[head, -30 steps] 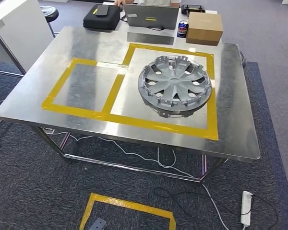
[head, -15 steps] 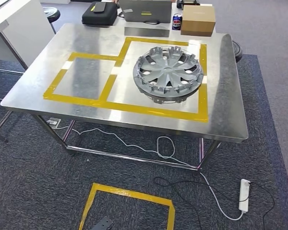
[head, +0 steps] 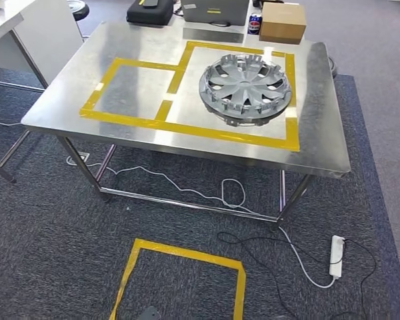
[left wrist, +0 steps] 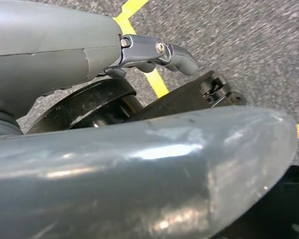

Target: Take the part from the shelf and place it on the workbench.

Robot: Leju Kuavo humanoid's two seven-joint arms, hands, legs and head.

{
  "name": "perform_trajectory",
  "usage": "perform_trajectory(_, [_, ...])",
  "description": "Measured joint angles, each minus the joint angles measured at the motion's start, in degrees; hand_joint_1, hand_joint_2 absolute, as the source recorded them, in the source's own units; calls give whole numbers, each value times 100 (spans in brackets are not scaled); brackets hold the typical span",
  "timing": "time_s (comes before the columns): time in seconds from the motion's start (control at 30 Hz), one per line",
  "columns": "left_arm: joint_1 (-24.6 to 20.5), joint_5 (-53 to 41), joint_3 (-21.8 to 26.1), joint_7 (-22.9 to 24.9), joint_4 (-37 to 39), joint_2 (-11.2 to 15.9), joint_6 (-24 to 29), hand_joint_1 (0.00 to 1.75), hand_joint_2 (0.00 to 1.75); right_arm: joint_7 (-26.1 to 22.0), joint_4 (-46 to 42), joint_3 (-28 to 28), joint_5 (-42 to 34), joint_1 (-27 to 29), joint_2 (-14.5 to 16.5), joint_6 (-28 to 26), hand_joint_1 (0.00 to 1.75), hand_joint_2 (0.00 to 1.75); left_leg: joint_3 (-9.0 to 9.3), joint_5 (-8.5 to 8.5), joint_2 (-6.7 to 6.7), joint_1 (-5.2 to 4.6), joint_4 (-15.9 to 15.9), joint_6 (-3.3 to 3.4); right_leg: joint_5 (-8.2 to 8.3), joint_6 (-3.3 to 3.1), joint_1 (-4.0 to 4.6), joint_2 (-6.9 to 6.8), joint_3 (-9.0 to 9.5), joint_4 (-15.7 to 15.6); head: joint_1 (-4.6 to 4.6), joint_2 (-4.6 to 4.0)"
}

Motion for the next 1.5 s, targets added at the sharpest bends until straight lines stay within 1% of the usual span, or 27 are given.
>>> perform_trajectory(0.03, [-7,0,0,3,-1,-9,5,0,0,-12,-1,-1,-1,-6,-9,-5,0,0,-74,56,-4,-5,18,-10,147,-25,14,0,295,-328,-1,0])
perform_trajectory(0.1, [-19,13,0,10,-3,-20,16,0,0,-42,-3,-4,6,-32,-22,-15,0,0,-183,151,-8,-21,57,-48,161,-67,45,1,944,-1198,-1,0])
perform_trajectory(0.17, [-25,83,2,48,-4,-27,56,0,0,-162,-5,-5,37,-59,-23,-31,0,0,-229,243,0,-27,75,-96,29,-98,71,7,1210,-1673,-8,0])
perform_trajectory(0.23, [-25,185,12,127,-4,-33,109,0,0,-353,-5,-5,79,-48,-23,-55,0,0,-269,299,-1,-19,91,-149,88,-159,69,-7,1131,-1712,-9,0])
perform_trajectory(0.27, [-26,236,24,169,-4,-37,124,0,0,-401,-5,-5,91,-44,-25,-79,0,0,-312,206,-5,-15,154,-183,145,-202,61,-20,1075,-1709,-14,0])
perform_trajectory(0.33, [-43,323,65,221,-4,-49,128,0,0,-257,-5,-11,95,-54,-28,-164,0,0,-451,-320,-10,-3,576,-254,283,-273,44,-42,929,-1716,-32,0])
perform_trajectory(0.4, [-65,374,111,189,-4,-61,126,0,0,147,-4,-47,41,-64,-30,-211,0,0,-580,-877,-10,7,1288,-306,424,-298,44,-43,765,-1707,-44,0])
perform_trajectory(0.43, [-67,376,125,148,-4,-64,127,0,0,372,-4,-91,-12,-59,-31,-173,0,0,-591,-947,-11,10,1565,-321,493,-292,44,-44,677,-1697,-43,0])
perform_trajectory(0.47, [-63,369,132,102,-4,-66,128,0,0,558,-4,-144,-69,-49,-34,-108,0,0,-551,-874,-11,15,1715,-332,559,-281,45,-44,581,-1680,-44,0])
perform_trajectory(0.5, [-53,349,134,67,-4,-64,129,0,0,683,-4,-201,-116,-33,-37,-28,0,0,-436,-702,-11,25,1685,-340,622,-266,44,-44,474,-1654,-44,0])
perform_trajectory(0.57, [-31,314,136,46,-7,-61,137,0,0,695,-7,-279,-152,6,-40,75,0,0,31,-417,-15,61,1141,-358,726,-218,50,-36,283,-1585,-45,0])
perform_trajectory(0.63, [-22,357,141,30,-9,-65,125,0,0,488,-13,-325,-180,30,-34,97,0,0,516,-460,-34,80,375,-322,817,-165,65,-26,140,-1505,-49,0])
perform_trajectory(0.67, [-25,397,145,-12,-8,-71,87,0,0,388,-15,-354,-195,33,-32,91,0,0,621,-521,-47,73,147,-282,874,-142,73,-24,80,-1481,-50,0])
perform_trajectory(0.73, [-19,414,148,-163,-5,-83,-34,0,0,316,-17,-417,-213,60,-29,61,0,0,566,-531,-54,57,25,-171,968,-101,57,-20,-13,-1463,-47,0])
perform_trajectory(0.8, [0,373,144,-283,-3,-86,-102,0,0,366,-17,-480,-221,127,-28,29,0,0,451,-423,-39,57,39,-66,723,-50,36,-13,-112,-1291,-33,0])
perform_trajectory(0.9, [-6,357,137,-339,-2,-90,-115,0,0,400,-17,-549,-227,192,-27,18,0,0,248,-227,-15,39,44,14,-120,-2,32,-6,-328,-320,9,0])
perform_trajectory(0.93, [-11,357,136,-344,-2,-90,-121,0,0,406,-17,-561,-237,190,-27,14,0,0,163,-159,-11,25,49,18,-236,-5,33,-6,-352,-10,16,0])
perform_trajectory(0.97, [-18,358,134,-349,-2,-91,-134,0,0,421,-19,-575,-251,186,-27,1,0,0,73,-93,-14,11,54,17,-213,-18,37,-5,-306,158,17,0])
perform_trajectory(1.0, [-31,358,133,-351,-2,-92,-160,0,0,440,-23,-593,-269,186,-27,-25,0,0,-16,-31,-36,1,59,12,-68,-44,43,4,-167,139,16,0])
perform_trajectory(1.07, [-70,371,132,-345,-2,-100,-233,0,0,471,-36,-640,-272,194,-26,-85,0,0,-169,87,-116,-6,66,-13,227,-130,72,130,364,-408,15,0])
perform_trajectory(1.13, [-105,423,132,-319,-2,-112,-284,0,0,485,-46,-666,-152,202,-24,-90,0,0,-264,197,-196,-19,79,-50,146,-200,92,340,994,-1258,13,0])
perform_trajectory(1.2, [-127,411,132,-242,-2,-114,-292,0,0,500,-50,-645,107,204,-23,-25,0,0,-307,309,-278,-23,77,-101,-9,-206,104,381,1266,-1725,11,0])
perform_trajectory(1.27, [-174,114,53,-3,-1,-113,-264,0,0,498,-46,-566,415,197,-22,83,0,0,-352,346,-312,-13,92,-153,49,-226,95,253,1227,-1777,15,0])
perform_trajectory(1.33, [-237,-243,-152,400,6,-119,-119,0,0,469,-43,-446,649,164,-22,212,0,0,-468,29,-182,5,396,-224,141,-284,71,122,1161,-1791,-5,0])
perform_trajectory(1.4, [-256,-353,-335,722,12,-117,53,0,0,409,-42,-335,803,134,-21,324,0,0,-677,-487,-56,44,1111,-310,209,-311,68,-10,1079,-1787,-30,0])
perform_trajectory(1.43, [-251,-343,-387,798,11,-110,94,0,0,382,-42,-281,875,128,-21,366,0,0,-762,-635,-47,63,1451,-345,236,-305,67,-84,1040,-1781,-34,0])
perform_trajectory(1.5, [-230,-317,-448,827,7,-91,99,0,0,355,-40,-166,993,105,-16,418,0,0,-709,-600,-33,100,1655,-402,276,-282,59,-240,981,-1757,-38,0])
